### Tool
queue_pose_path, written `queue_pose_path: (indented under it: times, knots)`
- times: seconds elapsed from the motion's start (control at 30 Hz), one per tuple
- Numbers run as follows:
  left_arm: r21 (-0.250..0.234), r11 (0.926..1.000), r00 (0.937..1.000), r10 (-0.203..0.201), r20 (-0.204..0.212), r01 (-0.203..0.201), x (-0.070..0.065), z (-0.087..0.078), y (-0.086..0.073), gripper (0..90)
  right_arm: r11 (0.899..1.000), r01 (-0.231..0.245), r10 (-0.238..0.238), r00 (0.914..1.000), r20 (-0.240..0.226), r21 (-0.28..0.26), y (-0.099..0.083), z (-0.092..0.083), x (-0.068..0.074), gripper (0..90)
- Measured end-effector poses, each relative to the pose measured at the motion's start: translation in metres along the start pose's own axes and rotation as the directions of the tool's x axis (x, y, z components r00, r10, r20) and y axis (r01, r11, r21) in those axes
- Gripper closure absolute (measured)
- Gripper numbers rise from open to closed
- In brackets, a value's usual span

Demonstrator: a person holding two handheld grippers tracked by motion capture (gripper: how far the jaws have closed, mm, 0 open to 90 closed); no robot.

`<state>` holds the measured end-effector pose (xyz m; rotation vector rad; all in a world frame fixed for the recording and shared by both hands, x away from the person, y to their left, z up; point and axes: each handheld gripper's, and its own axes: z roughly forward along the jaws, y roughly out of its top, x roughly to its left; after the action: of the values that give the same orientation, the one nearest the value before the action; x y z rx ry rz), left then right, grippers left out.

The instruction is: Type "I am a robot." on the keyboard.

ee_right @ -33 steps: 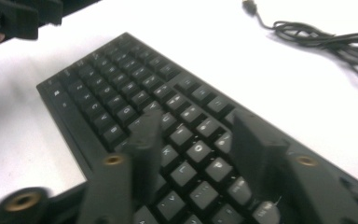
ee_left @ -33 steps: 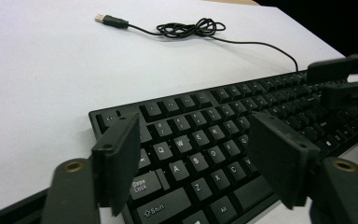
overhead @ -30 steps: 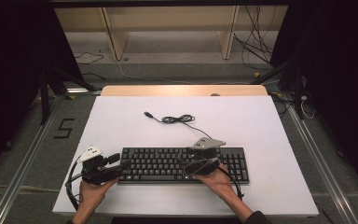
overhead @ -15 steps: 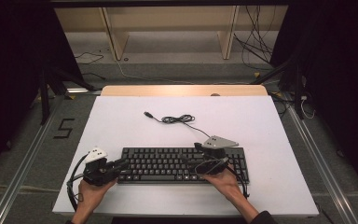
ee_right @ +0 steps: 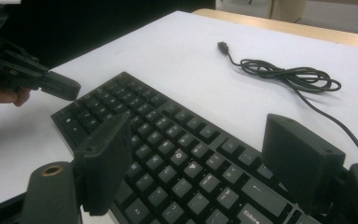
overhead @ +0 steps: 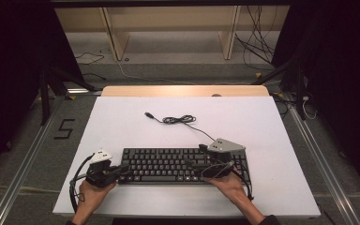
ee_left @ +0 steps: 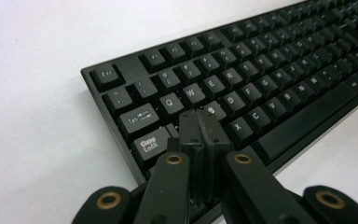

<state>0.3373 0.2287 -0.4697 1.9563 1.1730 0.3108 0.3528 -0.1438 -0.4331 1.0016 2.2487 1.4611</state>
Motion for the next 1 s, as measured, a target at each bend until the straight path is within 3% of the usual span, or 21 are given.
queue_pose_path:
  times: [0.2, 0.77, 0.83, 1.0]
  knots:
    - [0.037, 0.9993, 1.0, 0.005, 0.001, -0.005, 0.001, 0.004, -0.001, 89.2, 1.0, 0.007, -0.007, 1.0, -0.004, -0.008, -0.001, -0.002, 0.002, 24.4]
    - [0.062, 0.998, 1.0, 0.006, -0.007, -0.006, 0.001, 0.01, -0.002, 89.3, 1.0, 0.018, -0.018, 0.9998, -0.01, -0.016, -0.004, -0.009, 0.005, 24.3]
    - [0.086, 0.9962, 0.9999, 0.01, -0.007, -0.01, 0.001, 0.01, -0.002, 89.3, 1.0, 0.015, -0.015, 0.9998, -0.01, -0.016, -0.004, -0.01, 0.005, 24.4]
    - [0.086, 0.9962, 0.9999, -0.013, 0.002, 0.013, 0.004, 0.011, -0.002, 89.4, 1.0, 0.015, -0.015, 0.9998, -0.011, -0.011, -0.005, -0.01, 0.006, 24.4]
